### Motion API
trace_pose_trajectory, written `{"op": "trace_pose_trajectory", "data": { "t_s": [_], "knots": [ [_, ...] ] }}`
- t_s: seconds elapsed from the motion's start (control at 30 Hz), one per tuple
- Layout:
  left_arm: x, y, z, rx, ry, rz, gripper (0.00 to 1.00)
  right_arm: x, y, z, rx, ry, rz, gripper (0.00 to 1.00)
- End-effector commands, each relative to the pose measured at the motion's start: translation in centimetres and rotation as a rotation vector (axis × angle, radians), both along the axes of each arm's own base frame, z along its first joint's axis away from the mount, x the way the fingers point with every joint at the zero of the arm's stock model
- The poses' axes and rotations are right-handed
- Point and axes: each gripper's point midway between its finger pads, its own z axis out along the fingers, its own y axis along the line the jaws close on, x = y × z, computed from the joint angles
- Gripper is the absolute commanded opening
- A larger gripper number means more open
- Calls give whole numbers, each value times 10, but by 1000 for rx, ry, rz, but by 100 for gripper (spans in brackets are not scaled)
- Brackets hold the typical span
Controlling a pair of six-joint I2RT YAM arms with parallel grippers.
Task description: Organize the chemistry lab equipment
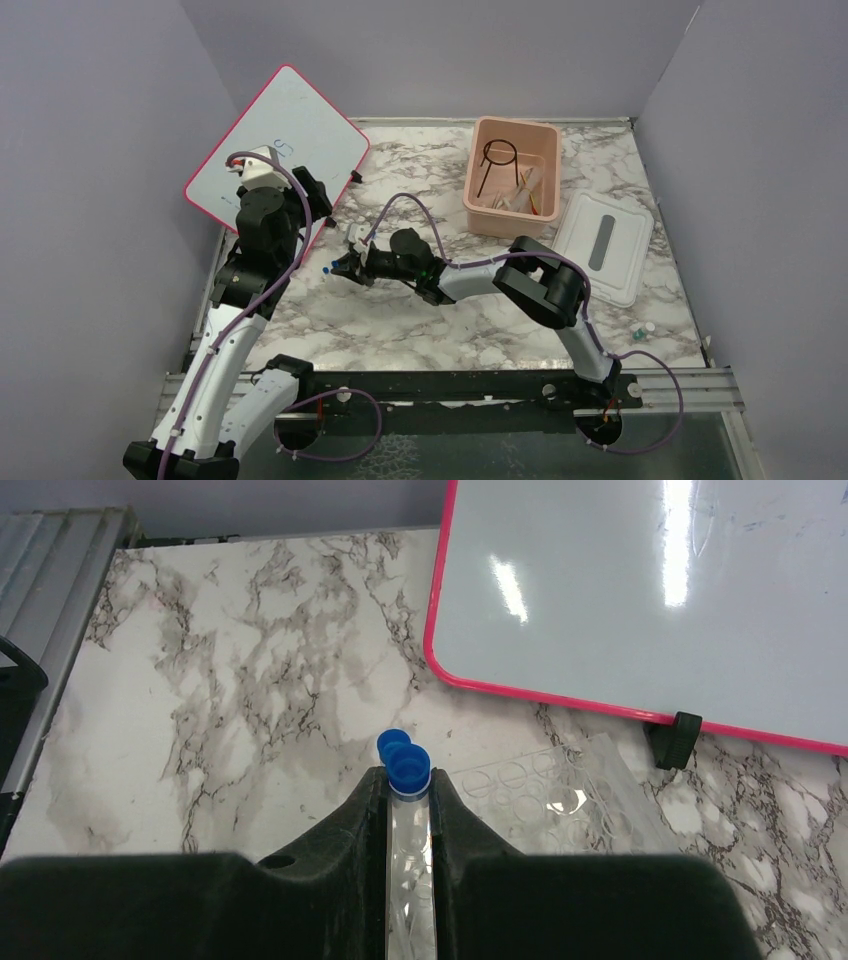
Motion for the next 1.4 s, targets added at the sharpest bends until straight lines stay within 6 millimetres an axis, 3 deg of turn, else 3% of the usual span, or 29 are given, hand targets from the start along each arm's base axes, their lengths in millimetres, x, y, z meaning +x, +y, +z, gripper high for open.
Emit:
{"op": "trace_pose_trajectory", "data": {
  "t_s": [0.0,0.5,0.87,1.17,1.37],
  "knots": [
    [1,1,6,0,-30,-4,75,4,7,-7,-20,-23,-4,14],
    [-1,4,7,4,-38,6,75,-1,14,-17,-58,39,32,16],
    [-2,5,9,6,-42,9,75,-3,13,-35,-105,53,43,22],
    [-2,6,8,7,-42,11,75,-3,14,-36,-97,120,21,22],
    [-2,6,8,7,-41,12,75,-3,13,-25,-62,144,8,21]
  ]
}}
